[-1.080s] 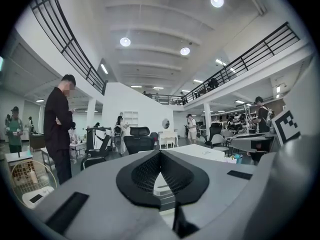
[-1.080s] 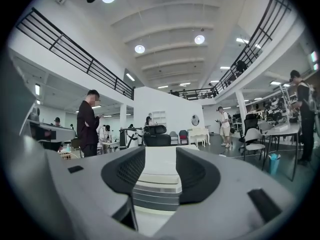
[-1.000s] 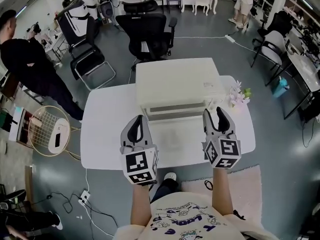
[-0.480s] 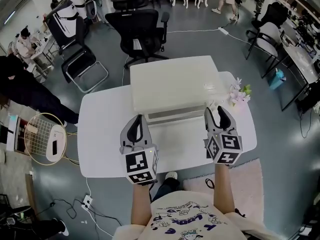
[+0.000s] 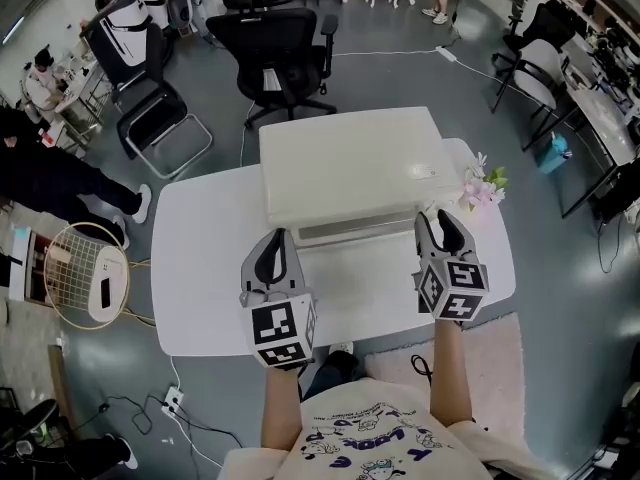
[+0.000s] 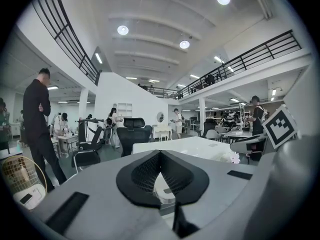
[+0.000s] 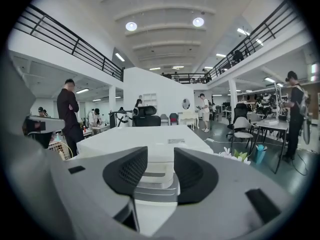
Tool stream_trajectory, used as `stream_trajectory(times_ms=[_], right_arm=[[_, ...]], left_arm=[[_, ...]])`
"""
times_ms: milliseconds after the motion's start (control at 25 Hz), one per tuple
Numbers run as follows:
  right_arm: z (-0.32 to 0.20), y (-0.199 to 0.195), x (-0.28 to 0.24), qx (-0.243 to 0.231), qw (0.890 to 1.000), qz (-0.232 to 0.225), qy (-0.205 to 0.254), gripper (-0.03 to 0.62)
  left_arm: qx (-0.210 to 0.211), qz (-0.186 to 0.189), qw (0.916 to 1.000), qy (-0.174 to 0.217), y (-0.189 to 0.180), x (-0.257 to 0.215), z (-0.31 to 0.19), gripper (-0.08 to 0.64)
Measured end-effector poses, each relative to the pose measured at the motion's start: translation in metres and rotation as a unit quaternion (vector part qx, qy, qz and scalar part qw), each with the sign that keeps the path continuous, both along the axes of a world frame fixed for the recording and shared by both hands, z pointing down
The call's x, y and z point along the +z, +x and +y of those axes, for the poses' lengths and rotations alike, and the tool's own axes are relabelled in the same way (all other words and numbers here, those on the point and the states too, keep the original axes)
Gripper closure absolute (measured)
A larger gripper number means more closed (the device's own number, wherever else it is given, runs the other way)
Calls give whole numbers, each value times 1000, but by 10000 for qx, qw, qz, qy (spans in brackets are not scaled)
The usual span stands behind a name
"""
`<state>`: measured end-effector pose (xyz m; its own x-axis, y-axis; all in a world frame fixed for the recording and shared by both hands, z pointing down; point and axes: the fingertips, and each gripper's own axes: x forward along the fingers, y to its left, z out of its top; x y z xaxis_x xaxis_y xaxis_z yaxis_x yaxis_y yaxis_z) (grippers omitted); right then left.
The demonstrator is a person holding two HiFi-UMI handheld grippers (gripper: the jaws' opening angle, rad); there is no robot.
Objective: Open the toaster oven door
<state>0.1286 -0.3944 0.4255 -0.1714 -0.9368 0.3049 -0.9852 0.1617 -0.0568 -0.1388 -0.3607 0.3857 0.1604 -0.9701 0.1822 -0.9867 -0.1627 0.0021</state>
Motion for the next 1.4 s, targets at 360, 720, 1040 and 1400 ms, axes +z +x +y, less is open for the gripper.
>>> stream_trajectory(times_ms=[360, 720, 1040, 1400], right_arm=[[-23, 7, 31, -79, 9960, 140, -876, 431], [-31, 9, 54, -153, 9885, 293, -1478, 431], [-34, 9, 67, -155, 9826, 425, -1802, 430], [-39, 10, 68, -295, 9731, 647, -2192, 454]], left_arm=[[-71, -1, 9999, -79, -9, 11, -9, 555], [-196, 23, 9997, -174, -18, 20, -8, 555], [-260, 27, 9994, -244, -26, 27, -8, 555], [-275, 48, 9993, -241, -28, 25, -11, 555]])
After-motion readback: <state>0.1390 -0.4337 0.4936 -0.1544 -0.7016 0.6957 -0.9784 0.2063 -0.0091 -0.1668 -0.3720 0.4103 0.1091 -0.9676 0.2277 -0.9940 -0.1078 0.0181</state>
